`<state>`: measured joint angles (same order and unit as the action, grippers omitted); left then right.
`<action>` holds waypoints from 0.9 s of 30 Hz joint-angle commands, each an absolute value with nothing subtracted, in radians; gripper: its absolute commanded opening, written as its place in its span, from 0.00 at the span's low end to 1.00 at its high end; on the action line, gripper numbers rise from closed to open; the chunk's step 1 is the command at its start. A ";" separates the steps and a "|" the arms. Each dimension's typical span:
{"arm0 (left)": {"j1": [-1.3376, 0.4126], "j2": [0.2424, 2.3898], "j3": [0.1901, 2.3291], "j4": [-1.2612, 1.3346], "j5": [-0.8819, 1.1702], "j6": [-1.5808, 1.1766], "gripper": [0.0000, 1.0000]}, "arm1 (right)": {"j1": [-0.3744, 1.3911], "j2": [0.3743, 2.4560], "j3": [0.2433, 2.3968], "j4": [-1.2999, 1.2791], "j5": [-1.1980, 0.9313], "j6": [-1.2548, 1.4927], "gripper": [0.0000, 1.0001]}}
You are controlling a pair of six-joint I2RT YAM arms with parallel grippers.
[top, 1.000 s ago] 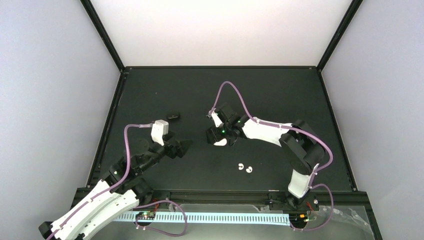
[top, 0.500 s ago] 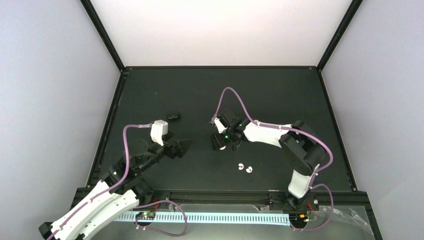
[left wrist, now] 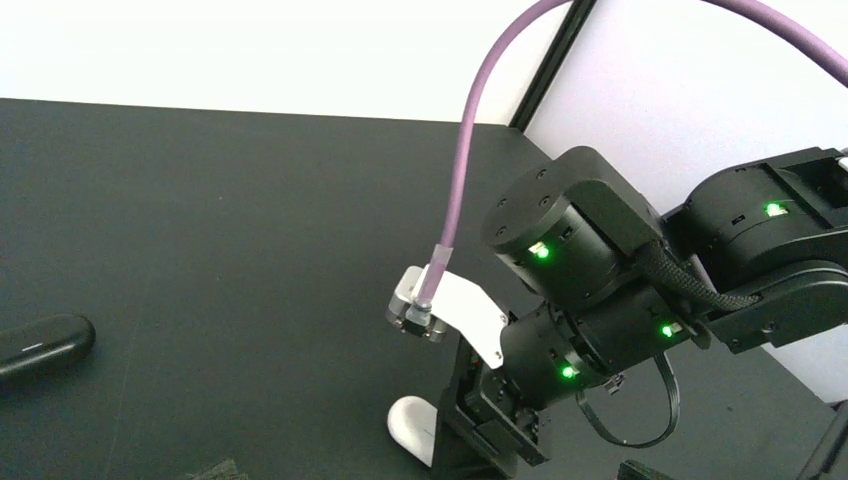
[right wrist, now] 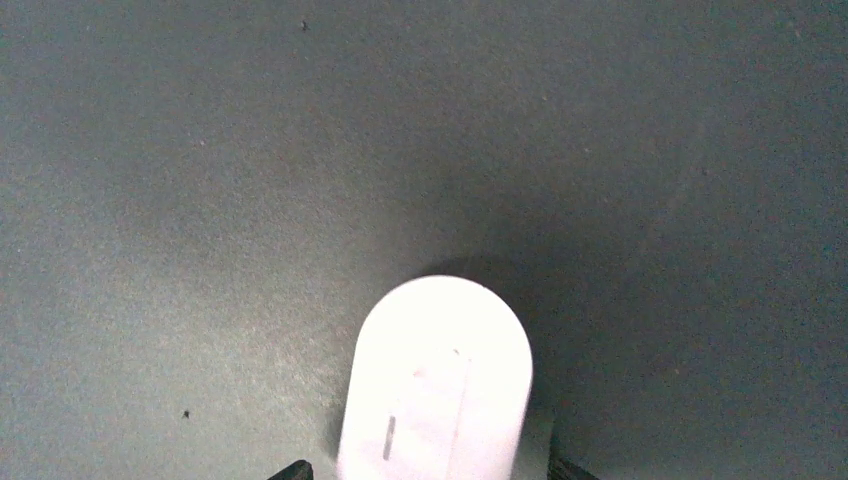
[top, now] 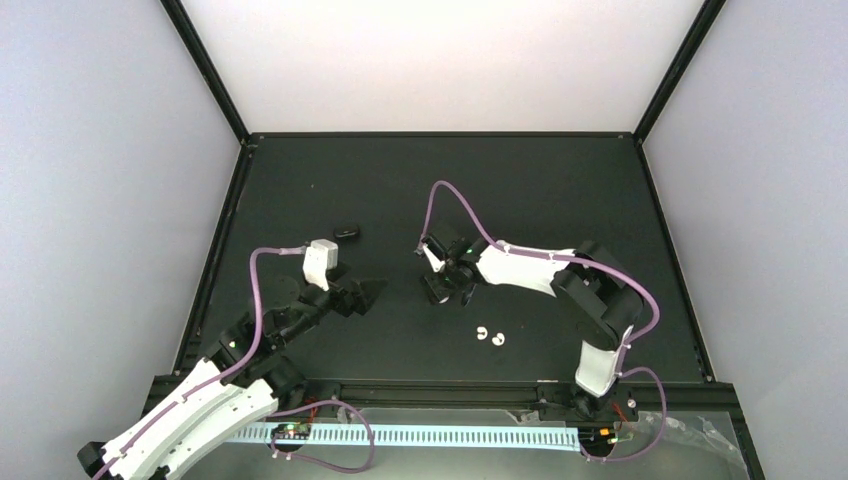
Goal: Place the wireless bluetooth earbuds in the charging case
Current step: Pick up the charging case at the center of the board.
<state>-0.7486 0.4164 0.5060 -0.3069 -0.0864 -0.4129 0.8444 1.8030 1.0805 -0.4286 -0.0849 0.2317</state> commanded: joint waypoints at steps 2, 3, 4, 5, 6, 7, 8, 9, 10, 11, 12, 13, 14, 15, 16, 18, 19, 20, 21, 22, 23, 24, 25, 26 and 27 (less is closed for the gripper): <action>-0.755 0.421 0.508 -0.304 -0.093 -0.417 0.99 | 0.884 1.862 1.137 -0.479 -0.006 0.232 0.60; -0.755 0.422 0.508 -0.303 -0.093 -0.417 0.99 | 0.888 1.867 1.140 -0.481 0.002 0.236 0.58; -0.755 0.422 0.508 -0.303 -0.093 -0.417 0.99 | 0.894 1.872 1.144 -0.484 0.011 0.239 0.57; -0.755 0.422 0.507 -0.303 -0.093 -0.416 0.99 | 0.898 1.877 1.148 -0.490 0.018 0.242 0.55; -0.755 0.422 0.508 -0.304 -0.093 -0.416 0.99 | 0.901 1.881 1.151 -0.495 0.026 0.244 0.54; -0.755 0.422 0.508 -0.304 -0.094 -0.417 0.99 | 0.906 1.884 1.152 -0.499 0.033 0.248 0.53; -0.755 0.422 0.508 -0.304 -0.094 -0.416 0.99 | 0.909 1.888 1.151 -0.502 0.039 0.252 0.52; -0.755 0.422 0.508 -0.304 -0.094 -0.416 0.99 | 0.912 1.889 1.149 -0.506 0.045 0.255 0.50; -0.755 0.422 0.507 -0.303 -0.094 -0.417 0.99 | 0.915 1.892 1.146 -0.508 0.053 0.259 0.49; -0.755 0.421 0.506 -0.302 -0.095 -0.417 0.99 | 0.918 1.896 1.143 -0.511 0.061 0.263 0.47; -0.755 0.423 0.506 -0.302 -0.095 -0.417 0.99 | 0.923 1.901 1.141 -0.515 0.070 0.265 0.46; -0.755 0.423 0.506 -0.302 -0.095 -0.416 0.99 | 0.926 1.907 1.139 -0.517 0.079 0.267 0.44; -0.755 0.423 0.506 -0.303 -0.095 -0.416 0.99 | 0.932 1.913 1.135 -0.518 0.081 0.268 0.42; -0.755 0.423 0.506 -0.303 -0.095 -0.416 0.99 | 0.937 1.919 1.130 -0.514 0.080 0.268 0.40; -0.755 0.422 0.505 -0.304 -0.095 -0.417 0.99 | 0.941 1.921 1.125 -0.509 0.079 0.270 0.37; -0.756 0.421 0.506 -0.304 -0.095 -0.418 0.99 | 0.946 1.925 1.116 -0.504 0.087 0.279 0.30; -0.755 0.420 0.506 -0.305 -0.095 -0.417 0.99 | 0.948 1.920 1.110 -0.498 0.093 0.283 0.28; -0.755 0.420 0.507 -0.306 -0.095 -0.418 0.99 | 0.948 1.906 1.103 -0.489 0.101 0.286 0.26; -0.755 0.418 0.508 -0.309 -0.095 -0.418 0.99 | 0.948 1.890 1.096 -0.482 0.113 0.289 0.24; -0.755 0.416 0.509 -0.310 -0.097 -0.419 0.99 | 0.948 1.869 1.091 -0.478 0.126 0.290 0.23; -0.755 0.413 0.509 -0.310 -0.097 -0.420 0.99 | 0.948 1.848 1.087 -0.476 0.138 0.291 0.23; -0.755 0.410 0.509 -0.311 -0.097 -0.420 0.99 | 0.948 1.821 1.083 -0.474 0.150 0.289 0.22; -0.755 0.407 0.510 -0.311 -0.098 -0.422 0.99 | 0.948 1.792 1.080 -0.475 0.160 0.287 0.21; -0.755 0.404 0.510 -0.310 -0.099 -0.425 0.99 | 0.948 1.762 1.077 -0.478 0.170 0.285 0.21; -0.755 0.402 0.512 -0.311 -0.100 -0.426 0.99 | 0.948 1.727 1.075 -0.484 0.177 0.282 0.21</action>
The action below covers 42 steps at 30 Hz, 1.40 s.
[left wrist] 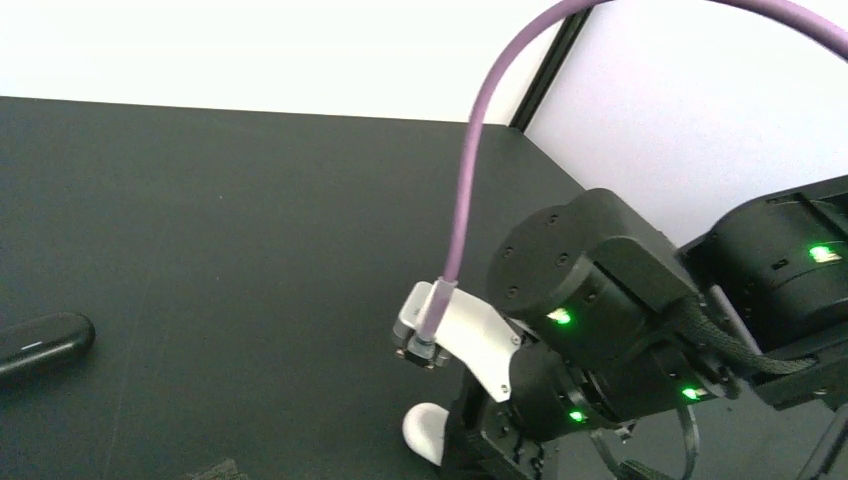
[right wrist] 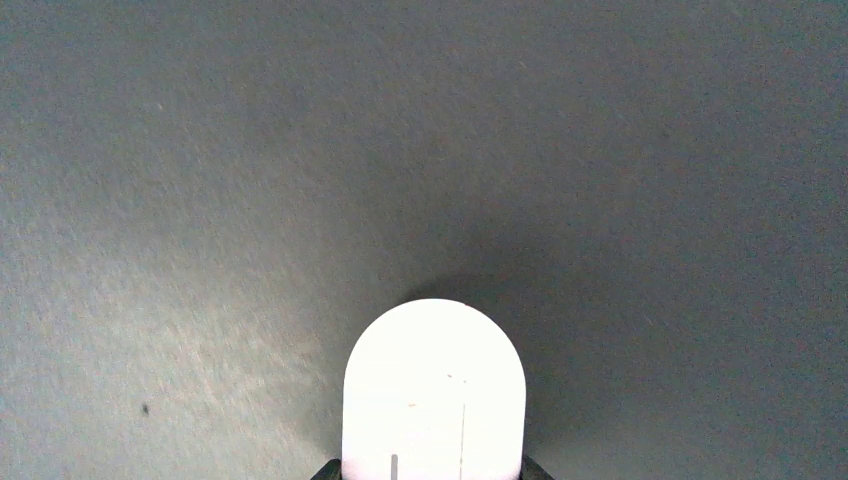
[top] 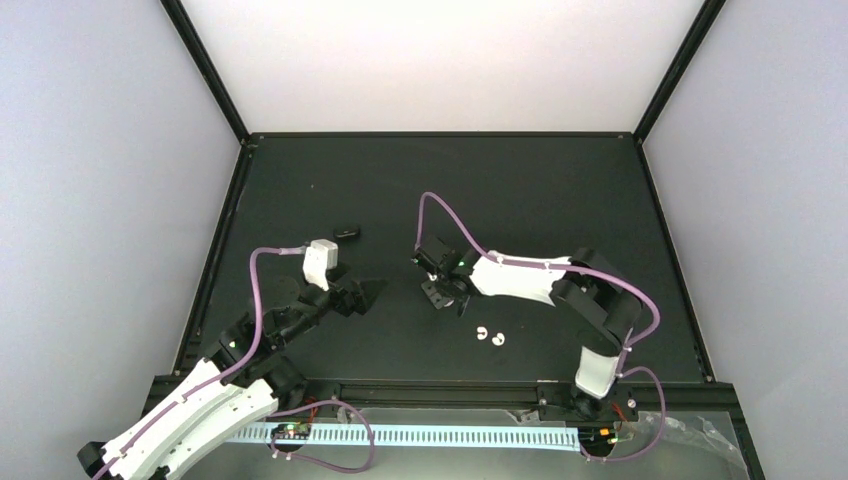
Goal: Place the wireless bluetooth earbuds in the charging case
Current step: Pick up the charging case at the center of the board.
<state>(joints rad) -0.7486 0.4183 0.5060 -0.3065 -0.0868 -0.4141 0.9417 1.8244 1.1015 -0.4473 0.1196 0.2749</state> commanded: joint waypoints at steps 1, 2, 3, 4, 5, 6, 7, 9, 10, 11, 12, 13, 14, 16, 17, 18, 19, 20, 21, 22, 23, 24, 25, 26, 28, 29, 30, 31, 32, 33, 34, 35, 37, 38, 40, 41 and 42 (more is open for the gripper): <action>-0.755 0.399 0.512 -0.312 -0.103 -0.426 0.99 | 0.948 1.672 1.070 -0.489 0.183 0.278 0.20; -0.755 0.396 0.513 -0.312 -0.108 -0.428 0.99 | 0.948 1.631 1.062 -0.494 0.183 0.270 0.20; -0.755 0.395 0.514 -0.316 -0.122 -0.434 0.99 | 0.949 1.580 1.052 -0.497 0.176 0.253 0.20; -0.755 0.394 0.515 -0.319 -0.150 -0.445 0.99 | 0.949 1.528 1.039 -0.498 0.165 0.232 0.20; -0.755 0.393 0.515 -0.320 -0.198 -0.459 0.99 | 0.953 1.472 1.023 -0.500 0.162 0.208 0.20; -0.755 0.395 0.517 -0.317 -0.221 -0.469 0.99 | 0.959 1.414 1.005 -0.505 0.162 0.180 0.20; -0.755 0.396 0.524 -0.310 -0.255 -0.474 0.99 | 0.966 1.358 0.990 -0.513 0.163 0.150 0.20; -0.755 0.405 0.541 -0.288 -0.275 -0.470 0.99 | 0.984 1.243 0.970 -0.536 0.182 0.092 0.20; -0.755 0.412 0.554 -0.277 -0.278 -0.469 0.99 | 1.000 1.194 0.967 -0.549 0.195 0.054 0.20; -0.755 0.423 0.567 -0.262 -0.273 -0.471 0.99 | 1.017 1.147 0.966 -0.565 0.212 0.025 0.20; -0.754 0.436 0.587 -0.243 -0.250 -0.467 0.99 | 1.034 1.105 0.964 -0.580 0.237 -0.002 0.20; -0.753 0.455 0.602 -0.220 -0.216 -0.461 0.99 | 1.060 1.064 0.965 -0.593 0.278 -0.026 0.20; -0.754 0.486 0.615 -0.190 -0.167 -0.456 0.99 | 1.085 1.028 0.963 -0.602 0.313 -0.050 0.21; -0.754 0.539 0.643 -0.130 -0.040 -0.448 0.99 | 1.129 0.964 0.952 -0.610 0.379 -0.090 0.22; -0.754 0.569 0.656 -0.097 0.031 -0.452 0.99 | 1.143 0.936 0.945 -0.612 0.400 -0.107 0.22; -0.754 0.597 0.665 -0.059 0.104 -0.457 0.99 | 1.155 0.905 0.934 -0.610 0.419 -0.126 0.22; -0.755 0.624 0.670 -0.002 0.181 -0.468 0.99 | 1.161 0.872 0.920 -0.601 0.434 -0.140 0.22; -0.754 0.651 0.676 0.039 0.251 -0.482 0.99 | 1.167 0.839 0.906 -0.592 0.446 -0.157 0.22; -0.755 0.679 0.681 0.073 0.309 -0.494 0.99 | 1.170 0.797 0.893 -0.583 0.454 -0.172 0.22; -0.755 0.709 0.687 0.100 0.374 -0.505 0.99 | 1.171 0.771 0.883 -0.576 0.459 -0.188 0.22; -0.757 0.737 0.696 0.115 0.409 -0.510 0.99 | 1.174 0.750 0.878 -0.573 0.462 -0.206 0.22; -0.756 0.763 0.706 0.124 0.443 -0.513 0.99 | 1.176 0.734 0.874 -0.574 0.466 -0.223 0.22; -0.757 0.791 0.718 0.130 0.477 -0.514 0.99 | 1.180 0.721 0.872 -0.576 0.470 -0.242 0.22; -0.759 0.814 0.730 0.135 0.501 -0.514 0.99 | 1.184 0.712 0.870 -0.580 0.471 -0.261 0.22; -0.770 0.862 0.754 0.141 0.526 -0.515 0.99 | 1.200 0.701 0.866 -0.580 0.477 -0.307 0.22; -0.778 0.885 0.765 0.142 0.531 -0.514 0.99 | 1.210 0.700 0.865 -0.578 0.482 -0.323 0.22; -0.785 0.907 0.778 0.140 0.530 -0.511 0.99 | 1.219 0.701 0.864 -0.576 0.485 -0.340 0.22; -0.792 0.928 0.791 0.139 0.530 -0.510 0.99 | 1.230 0.704 0.866 -0.573 0.490 -0.355 0.22; -0.799 0.949 0.802 0.138 0.528 -0.508 0.99 | 1.237 0.711 0.868 -0.571 0.494 -0.366 0.22; -0.806 0.966 0.813 0.137 0.523 -0.508 0.98 | 1.243 0.718 0.872 -0.570 0.500 -0.376 0.22; -0.813 0.984 0.826 0.135 0.516 -0.507 0.98 | 1.249 0.726 0.876 -0.567 0.505 -0.383 0.22; -0.818 1.000 0.842 0.133 0.511 -0.504 0.97 | 1.256 0.735 0.879 -0.565 0.510 -0.387 0.22; -0.832 1.025 0.862 0.125 0.491 -0.494 0.96 | 1.271 0.754 0.888 -0.561 0.519 -0.393 0.22; -0.841 1.041 0.871 0.117 0.474 -0.485 0.95 | 1.276 0.763 0.892 -0.559 0.521 -0.394 0.22; -0.854 1.066 0.893 0.090 0.449 -0.463 0.93 | 1.284 0.785 0.900 -0.557 0.525 -0.397 0.22; -0.860 1.079 0.904 0.080 0.437 -0.456 0.92 | 1.288 0.790 0.903 -0.557 0.528 -0.399 0.22; -0.864 1.090 0.914 0.062 0.424 -0.449 0.91 | 1.290 0.795 0.906 -0.556 0.530 -0.400 0.22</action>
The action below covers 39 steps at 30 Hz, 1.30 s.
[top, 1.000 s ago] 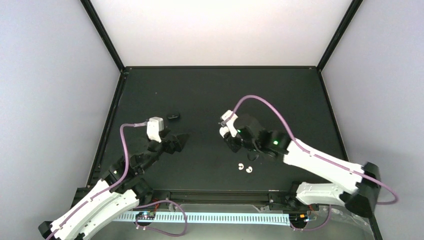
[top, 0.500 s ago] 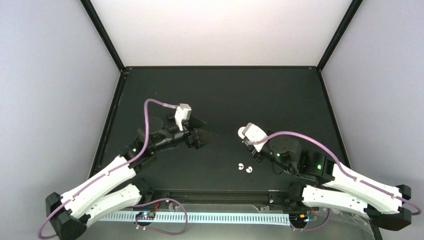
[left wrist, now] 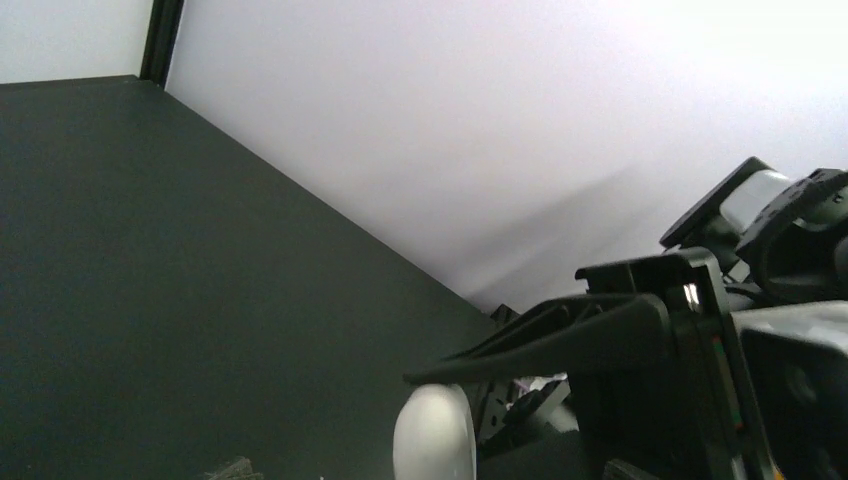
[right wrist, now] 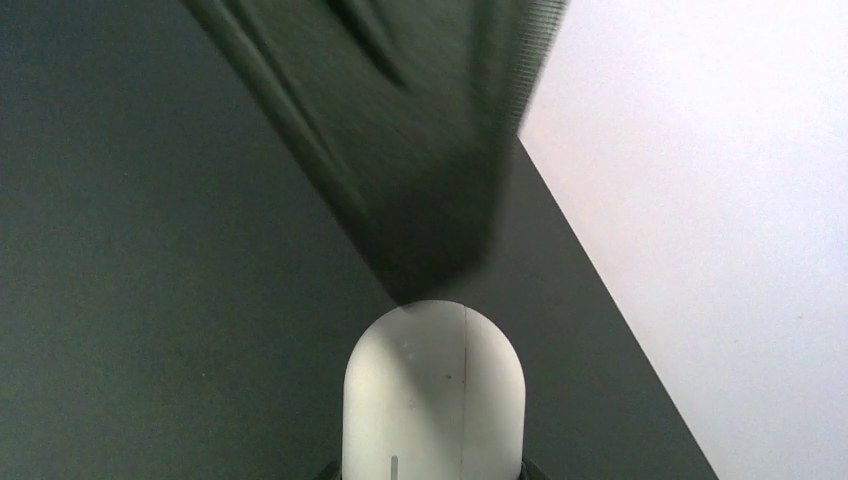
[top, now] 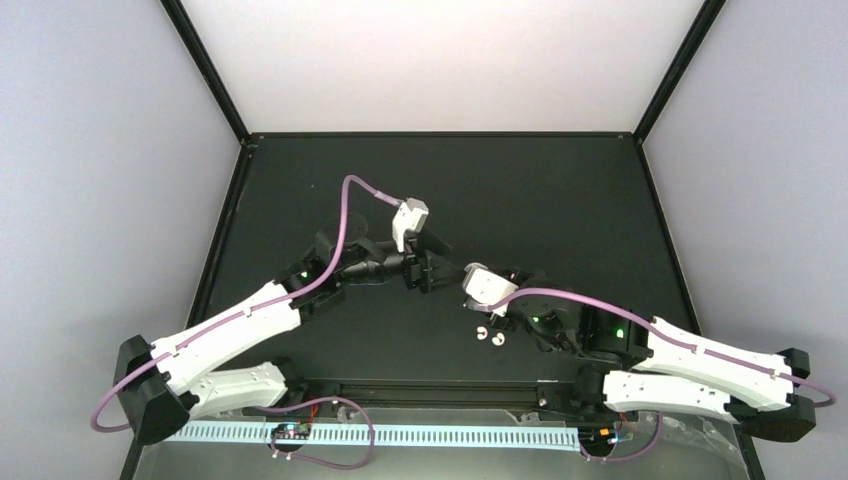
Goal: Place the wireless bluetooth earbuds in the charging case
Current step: Pick up the charging case at the center of the board.
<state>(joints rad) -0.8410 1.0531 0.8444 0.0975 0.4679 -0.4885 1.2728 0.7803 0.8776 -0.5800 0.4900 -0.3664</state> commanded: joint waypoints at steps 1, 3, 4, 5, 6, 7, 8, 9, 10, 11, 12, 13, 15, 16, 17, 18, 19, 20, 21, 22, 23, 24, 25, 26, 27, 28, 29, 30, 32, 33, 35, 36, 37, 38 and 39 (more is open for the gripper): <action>-0.868 1.098 0.922 0.045 0.414 -0.443 0.90 | 1.294 0.799 0.908 -0.553 0.532 -0.403 0.22; -0.872 1.109 0.926 0.027 0.390 -0.437 0.87 | 1.296 0.802 0.913 -0.547 0.533 -0.408 0.22; -0.873 1.113 0.925 0.024 0.385 -0.435 0.86 | 1.298 0.802 0.916 -0.545 0.534 -0.410 0.22; -0.875 1.115 0.924 0.024 0.380 -0.436 0.85 | 1.297 0.804 0.917 -0.541 0.534 -0.412 0.22; -0.874 1.117 0.922 0.024 0.378 -0.436 0.85 | 1.296 0.806 0.921 -0.540 0.533 -0.415 0.22; -0.876 1.121 0.922 0.025 0.376 -0.436 0.83 | 1.299 0.809 0.923 -0.538 0.532 -0.416 0.22; -0.876 1.125 0.922 0.025 0.379 -0.437 0.82 | 1.298 0.812 0.923 -0.535 0.530 -0.416 0.22; -0.876 1.130 0.922 0.025 0.383 -0.438 0.81 | 1.299 0.814 0.925 -0.531 0.529 -0.419 0.22; -0.877 1.134 0.923 0.027 0.390 -0.441 0.79 | 1.299 0.818 0.924 -0.529 0.529 -0.422 0.22; -0.878 1.140 0.923 0.030 0.398 -0.443 0.77 | 1.299 0.821 0.923 -0.525 0.531 -0.423 0.22; -0.879 1.144 0.925 0.033 0.406 -0.446 0.76 | 1.299 0.824 0.923 -0.521 0.531 -0.424 0.21; -0.881 1.147 0.925 0.036 0.414 -0.450 0.76 | 1.299 0.826 0.921 -0.518 0.531 -0.425 0.21; -0.886 1.155 0.925 0.039 0.425 -0.454 0.75 | 1.299 0.829 0.917 -0.511 0.532 -0.427 0.21; -0.889 1.157 0.925 0.039 0.429 -0.456 0.73 | 1.299 0.831 0.916 -0.508 0.534 -0.427 0.21; -0.891 1.162 0.925 0.040 0.435 -0.456 0.72 | 1.299 0.833 0.916 -0.506 0.535 -0.427 0.21; -0.894 1.166 0.925 0.040 0.439 -0.458 0.71 | 1.299 0.834 0.916 -0.505 0.535 -0.428 0.21; -0.896 1.170 0.925 0.041 0.441 -0.461 0.70 | 1.299 0.834 0.915 -0.503 0.535 -0.429 0.21; -0.899 1.173 0.925 0.042 0.444 -0.464 0.69 | 1.298 0.834 0.916 -0.499 0.536 -0.429 0.21; -0.900 1.177 0.925 0.042 0.450 -0.468 0.68 | 1.299 0.834 0.917 -0.497 0.537 -0.430 0.21; -0.901 1.181 0.924 0.043 0.454 -0.471 0.66 | 1.299 0.834 0.915 -0.492 0.538 -0.432 0.21; -0.903 1.184 0.924 0.047 0.459 -0.475 0.65 | 1.298 0.836 0.915 -0.490 0.540 -0.432 0.21; -0.905 1.187 0.923 0.049 0.464 -0.481 0.63 | 1.298 0.836 0.916 -0.488 0.541 -0.433 0.22; -0.906 1.187 0.921 0.054 0.469 -0.485 0.61 | 1.299 0.837 0.917 -0.488 0.541 -0.431 0.21; -0.906 1.191 0.920 0.061 0.473 -0.490 0.59 | 1.299 0.837 0.916 -0.488 0.541 -0.432 0.21; -0.908 1.192 0.918 0.065 0.476 -0.493 0.58 | 1.299 0.838 0.916 -0.487 0.540 -0.431 0.21; -0.908 1.191 0.917 0.069 0.479 -0.496 0.56 | 1.298 0.838 0.917 -0.486 0.540 -0.431 0.21; -0.910 1.191 0.915 0.073 0.481 -0.497 0.53 | 1.298 0.838 0.917 -0.486 0.539 -0.429 0.21; -0.910 1.190 0.914 0.075 0.482 -0.499 0.51 | 1.299 0.838 0.917 -0.485 0.539 -0.429 0.21; -0.910 1.190 0.914 0.078 0.481 -0.500 0.45 | 1.299 0.838 0.918 -0.485 0.539 -0.427 0.21; -0.910 1.189 0.914 0.081 0.482 -0.500 0.42 | 1.299 0.838 0.918 -0.484 0.538 -0.427 0.21; -0.910 1.187 0.912 0.088 0.486 -0.502 0.35 | 1.299 0.838 0.919 -0.483 0.537 -0.425 0.21; -0.910 1.187 0.912 0.090 0.488 -0.503 0.33 | 1.299 0.838 0.919 -0.483 0.537 -0.425 0.21; -0.910 1.186 0.910 0.092 0.489 -0.505 0.30 | 1.299 0.838 0.920 -0.483 0.537 -0.425 0.21; -0.910 1.186 0.910 0.096 0.491 -0.506 0.28 | 1.299 0.838 0.919 -0.483 0.536 -0.425 0.21; -0.910 1.185 0.908 0.098 0.492 -0.508 0.26 | 1.299 0.838 0.921 -0.483 0.535 -0.425 0.21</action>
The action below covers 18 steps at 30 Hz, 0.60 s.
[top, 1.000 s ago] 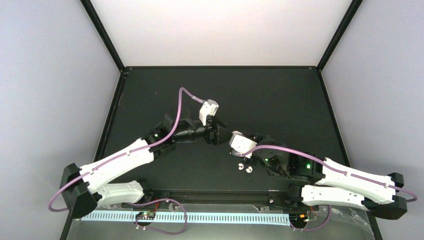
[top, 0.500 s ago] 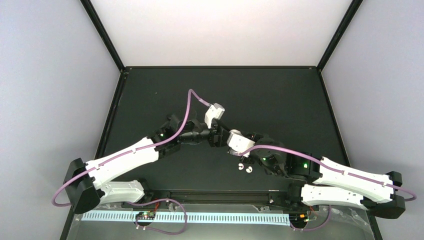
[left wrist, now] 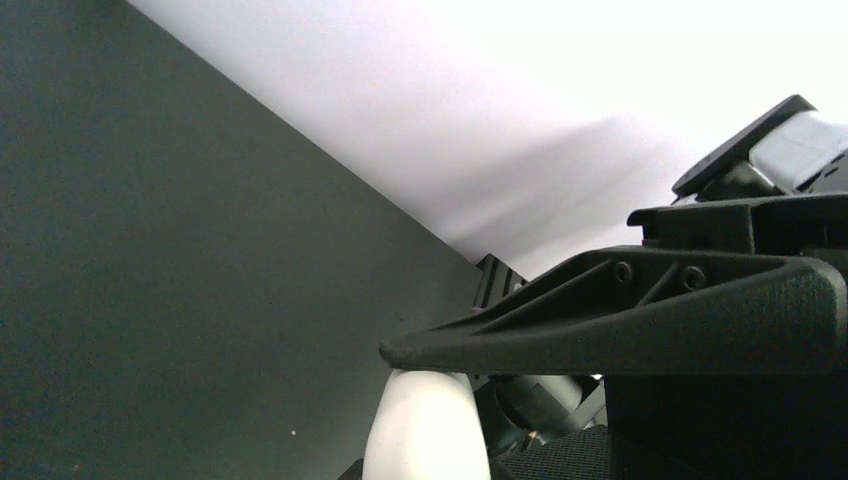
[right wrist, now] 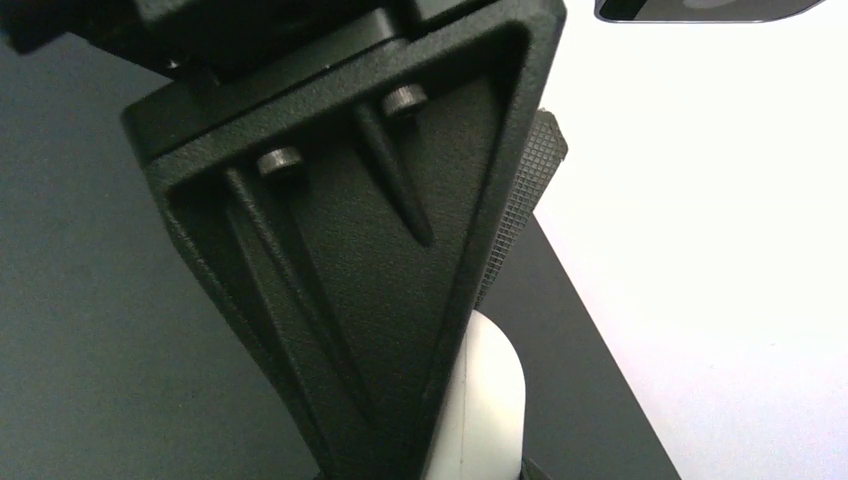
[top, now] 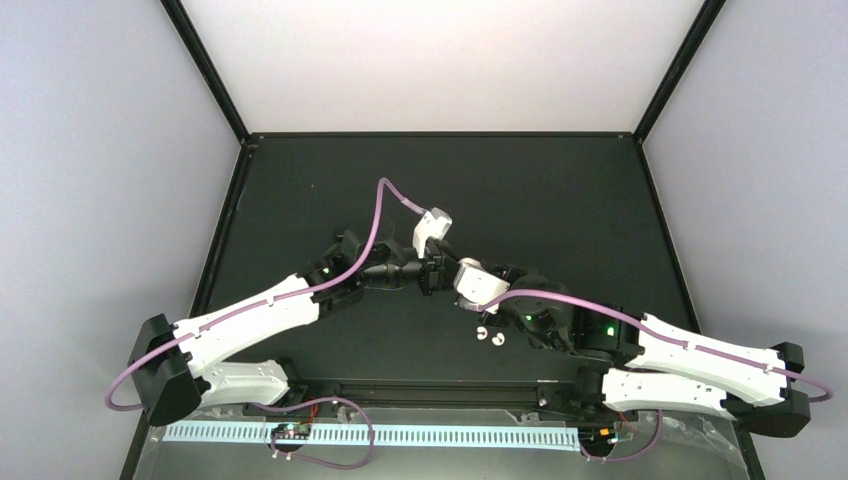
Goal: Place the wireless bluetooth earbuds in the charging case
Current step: Pick up the charging case at the center of the board.
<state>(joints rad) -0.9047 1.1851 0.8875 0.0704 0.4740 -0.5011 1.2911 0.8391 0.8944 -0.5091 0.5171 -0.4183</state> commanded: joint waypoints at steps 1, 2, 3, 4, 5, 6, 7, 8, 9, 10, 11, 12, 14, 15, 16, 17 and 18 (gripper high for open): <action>-0.910 1.184 0.908 0.101 0.492 -0.510 0.23 | 1.298 0.838 0.921 -0.483 0.535 -0.423 0.21; -0.910 1.182 0.907 0.104 0.492 -0.511 0.21 | 1.299 0.838 0.922 -0.483 0.532 -0.421 0.21; -0.910 1.180 0.905 0.108 0.495 -0.513 0.18 | 1.299 0.838 0.923 -0.483 0.530 -0.421 0.21; -0.910 1.178 0.905 0.111 0.495 -0.516 0.15 | 1.299 0.838 0.923 -0.483 0.526 -0.420 0.21; -0.910 1.176 0.904 0.115 0.495 -0.520 0.11 | 1.298 0.839 0.925 -0.485 0.523 -0.417 0.22; -0.910 1.174 0.902 0.120 0.495 -0.524 0.07 | 1.299 0.841 0.927 -0.489 0.517 -0.411 0.23; -0.910 1.171 0.902 0.125 0.494 -0.528 0.03 | 1.299 0.844 0.931 -0.495 0.512 -0.405 0.24; -0.910 1.167 0.901 0.130 0.495 -0.532 0.02 | 1.299 0.848 0.936 -0.502 0.506 -0.398 0.27; -0.910 1.165 0.900 0.137 0.494 -0.537 0.02 | 1.299 0.853 0.941 -0.509 0.502 -0.391 0.29; -0.910 1.162 0.898 0.144 0.494 -0.542 0.01 | 1.299 0.858 0.945 -0.515 0.498 -0.383 0.32; -0.910 1.158 0.898 0.149 0.493 -0.545 0.02 | 1.299 0.861 0.950 -0.519 0.491 -0.375 0.35; -0.910 1.156 0.897 0.153 0.488 -0.547 0.02 | 1.299 0.863 0.953 -0.521 0.483 -0.370 0.41; -0.910 1.147 0.897 0.158 0.474 -0.548 0.02 | 1.299 0.865 0.960 -0.524 0.465 -0.353 0.53; -0.908 1.141 0.898 0.157 0.465 -0.548 0.02 | 1.299 0.866 0.965 -0.526 0.456 -0.342 0.59; -0.907 1.132 0.896 0.155 0.448 -0.548 0.02 | 1.299 0.865 0.972 -0.526 0.446 -0.330 0.64; -0.907 1.122 0.894 0.154 0.428 -0.550 0.02 | 1.298 0.865 0.978 -0.526 0.434 -0.314 0.68; -0.904 1.111 0.888 0.159 0.408 -0.550 0.02 | 1.299 0.863 0.986 -0.525 0.424 -0.296 0.71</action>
